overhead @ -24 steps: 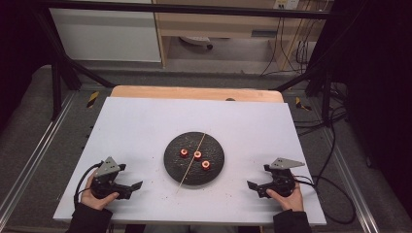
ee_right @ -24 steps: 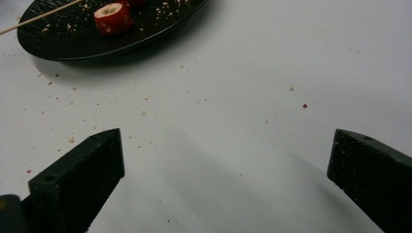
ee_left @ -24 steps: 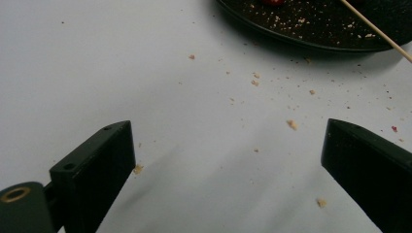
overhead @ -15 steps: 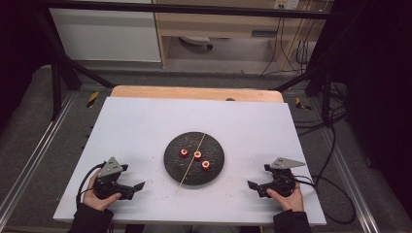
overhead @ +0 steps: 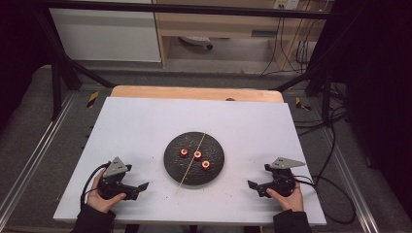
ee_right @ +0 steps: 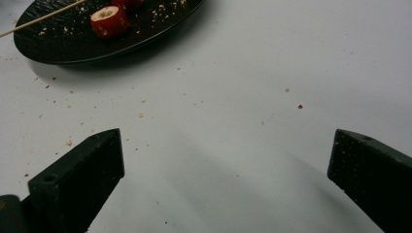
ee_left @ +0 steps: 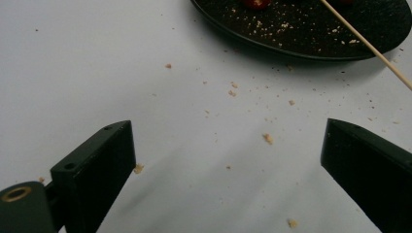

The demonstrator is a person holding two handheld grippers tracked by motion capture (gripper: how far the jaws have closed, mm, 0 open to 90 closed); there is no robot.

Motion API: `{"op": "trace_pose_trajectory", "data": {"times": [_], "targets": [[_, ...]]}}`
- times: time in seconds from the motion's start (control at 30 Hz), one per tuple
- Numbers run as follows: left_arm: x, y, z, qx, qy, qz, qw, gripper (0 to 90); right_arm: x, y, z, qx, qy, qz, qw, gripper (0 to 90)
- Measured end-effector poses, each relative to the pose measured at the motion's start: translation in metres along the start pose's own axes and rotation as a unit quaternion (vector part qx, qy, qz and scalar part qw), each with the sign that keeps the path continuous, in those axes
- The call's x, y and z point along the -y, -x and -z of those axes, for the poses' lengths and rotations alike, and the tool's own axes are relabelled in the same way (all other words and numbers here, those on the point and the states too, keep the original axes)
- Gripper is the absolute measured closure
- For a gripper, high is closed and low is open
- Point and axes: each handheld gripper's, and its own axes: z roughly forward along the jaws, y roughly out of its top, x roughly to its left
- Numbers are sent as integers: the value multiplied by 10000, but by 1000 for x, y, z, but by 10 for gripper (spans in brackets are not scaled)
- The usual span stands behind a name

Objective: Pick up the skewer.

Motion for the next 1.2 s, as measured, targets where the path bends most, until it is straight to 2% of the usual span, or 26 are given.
{"op": "trace_pose_trajectory", "data": {"times": [0.53, 0.8, 1.2], "targets": [[-9, 10, -5, -41, -8, 82, 10000, 59, 0, 0, 0, 25, -17, 12, 10000, 8], [-15, 19, -10, -68, -88, 95, 9999, 60, 0, 0, 0, 38, -13, 24, 10000, 8], [-40, 37, -17, -133, -114, 89, 9998, 81, 0, 1, 0, 64, -14, 46, 10000, 8]]}}
